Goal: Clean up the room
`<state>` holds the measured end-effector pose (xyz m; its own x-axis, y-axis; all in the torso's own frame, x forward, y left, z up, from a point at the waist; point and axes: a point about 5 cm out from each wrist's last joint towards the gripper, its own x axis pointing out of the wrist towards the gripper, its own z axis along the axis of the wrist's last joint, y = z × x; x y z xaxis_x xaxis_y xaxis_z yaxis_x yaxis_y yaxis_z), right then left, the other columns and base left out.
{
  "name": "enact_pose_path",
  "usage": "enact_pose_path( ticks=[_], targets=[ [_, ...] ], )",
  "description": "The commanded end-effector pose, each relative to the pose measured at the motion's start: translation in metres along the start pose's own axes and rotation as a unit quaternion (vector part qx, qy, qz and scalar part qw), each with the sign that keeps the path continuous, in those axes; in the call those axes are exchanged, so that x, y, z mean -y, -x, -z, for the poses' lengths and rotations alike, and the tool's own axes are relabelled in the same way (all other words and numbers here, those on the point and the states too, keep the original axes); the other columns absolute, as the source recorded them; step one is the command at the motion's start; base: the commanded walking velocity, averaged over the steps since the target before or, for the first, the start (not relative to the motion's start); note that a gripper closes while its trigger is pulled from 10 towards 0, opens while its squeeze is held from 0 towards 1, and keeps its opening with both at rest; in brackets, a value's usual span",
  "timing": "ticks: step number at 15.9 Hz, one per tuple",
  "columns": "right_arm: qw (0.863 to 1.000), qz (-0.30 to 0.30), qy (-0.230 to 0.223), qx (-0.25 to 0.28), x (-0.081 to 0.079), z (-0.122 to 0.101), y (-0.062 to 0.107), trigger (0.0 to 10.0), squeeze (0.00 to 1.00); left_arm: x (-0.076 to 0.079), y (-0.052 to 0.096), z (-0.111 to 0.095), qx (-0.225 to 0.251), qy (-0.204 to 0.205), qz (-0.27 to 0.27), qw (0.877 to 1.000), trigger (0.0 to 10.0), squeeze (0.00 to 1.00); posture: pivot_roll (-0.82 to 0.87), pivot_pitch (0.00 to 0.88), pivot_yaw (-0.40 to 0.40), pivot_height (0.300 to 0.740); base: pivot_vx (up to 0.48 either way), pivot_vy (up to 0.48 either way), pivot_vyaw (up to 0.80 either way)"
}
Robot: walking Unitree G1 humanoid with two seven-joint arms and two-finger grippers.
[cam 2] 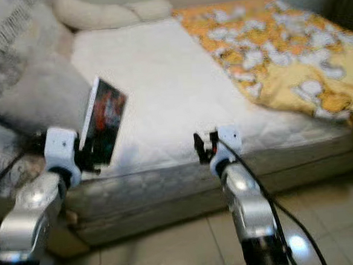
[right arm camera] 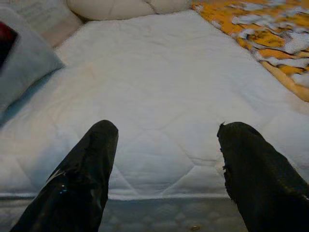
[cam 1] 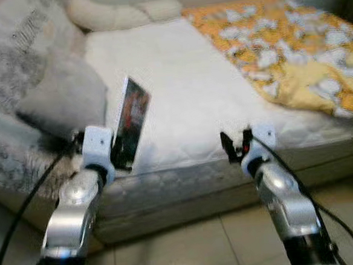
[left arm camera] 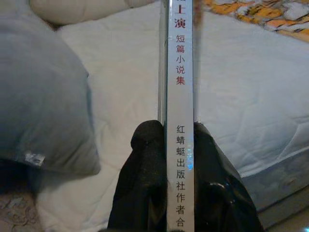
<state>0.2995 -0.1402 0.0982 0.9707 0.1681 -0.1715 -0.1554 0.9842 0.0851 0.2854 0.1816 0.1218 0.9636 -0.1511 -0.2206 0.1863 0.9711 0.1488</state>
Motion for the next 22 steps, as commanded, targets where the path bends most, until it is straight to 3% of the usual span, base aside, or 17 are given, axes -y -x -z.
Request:
enact_pose_path(
  ticks=[1, 19, 22],
  targets=[
    [1.0, -0.002, 0.0, 0.005, -0.0007, -0.0018, 0.0004, 10.0, 0.0, -0.0007, -0.0008, -0.0119, 0.025, -0.011, 0.0, 1.0, 10.0, 0.0, 0.04, 0.0, 0.048, 0.74, 0.382, 0.0, 0.0],
    [1.0, -0.003, 0.006, 0.001, -0.0012, 0.0021, 0.0003, 10.0, 0.0, 0.0015, -0.0015, -0.0115, 0.025, -0.013, 0.001, 1.0, 10.0, 0.0, 0.05, 0.0, 0.051, 0.74, 0.394, 0.0, 0.0],
    [0.999, -0.03, 0.016, -0.002, -0.0055, 0.0017, -0.0002, 10.0, 0.0, 0.0001, -0.0013, -0.0095, 0.022, -0.008, -0.003, 1.0, 10.0, 0.0, 0.05, 0.0, 0.052, 0.74, 0.391, 0.0, 0.0]
  ],
)
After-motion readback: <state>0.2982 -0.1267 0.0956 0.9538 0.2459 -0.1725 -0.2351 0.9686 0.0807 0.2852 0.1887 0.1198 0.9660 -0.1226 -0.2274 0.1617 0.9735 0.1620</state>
